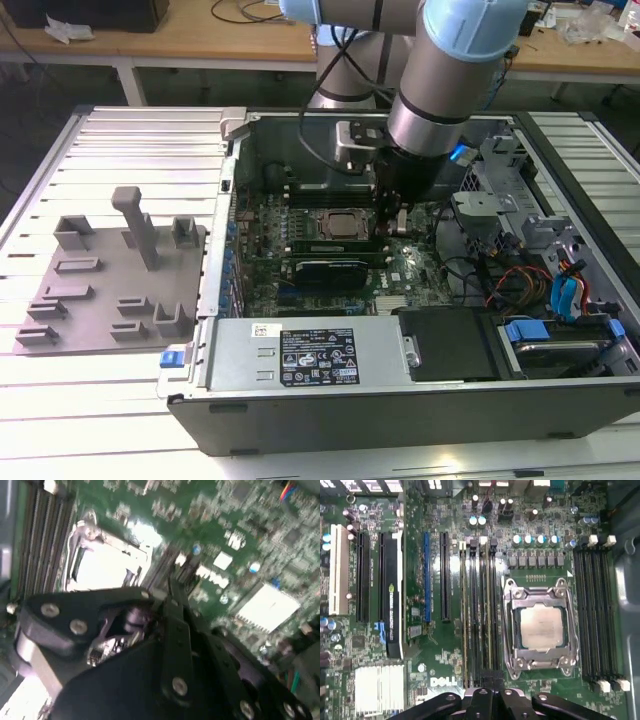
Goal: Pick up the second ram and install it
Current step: 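Press down the second ram until it locks into place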
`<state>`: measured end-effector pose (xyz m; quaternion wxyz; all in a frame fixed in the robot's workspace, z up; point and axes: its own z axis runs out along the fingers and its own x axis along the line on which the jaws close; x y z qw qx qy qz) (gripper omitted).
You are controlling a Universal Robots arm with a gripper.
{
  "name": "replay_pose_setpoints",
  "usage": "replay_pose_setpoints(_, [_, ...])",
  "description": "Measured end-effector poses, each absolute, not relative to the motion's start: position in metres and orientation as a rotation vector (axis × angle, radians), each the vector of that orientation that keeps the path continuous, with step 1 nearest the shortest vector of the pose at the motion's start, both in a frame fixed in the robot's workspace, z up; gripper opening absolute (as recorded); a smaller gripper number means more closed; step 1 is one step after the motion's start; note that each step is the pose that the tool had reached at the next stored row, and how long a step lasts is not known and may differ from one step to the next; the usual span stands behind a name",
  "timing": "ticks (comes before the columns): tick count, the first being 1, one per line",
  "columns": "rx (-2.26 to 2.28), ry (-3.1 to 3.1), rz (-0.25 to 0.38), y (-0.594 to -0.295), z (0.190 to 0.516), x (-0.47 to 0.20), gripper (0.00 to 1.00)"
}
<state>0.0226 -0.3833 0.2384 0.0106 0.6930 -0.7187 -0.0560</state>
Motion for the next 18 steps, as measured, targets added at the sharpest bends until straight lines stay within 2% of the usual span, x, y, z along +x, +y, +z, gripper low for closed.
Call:
replay_pose_setpoints(12, [2.172, -2.251, -0.158, -0.381, 0.232, -0.059, 0.08])
replay_pose_setpoints(18, [2.172, -2.251, -0.157, -0.380, 0.227, -0.061, 0.08])
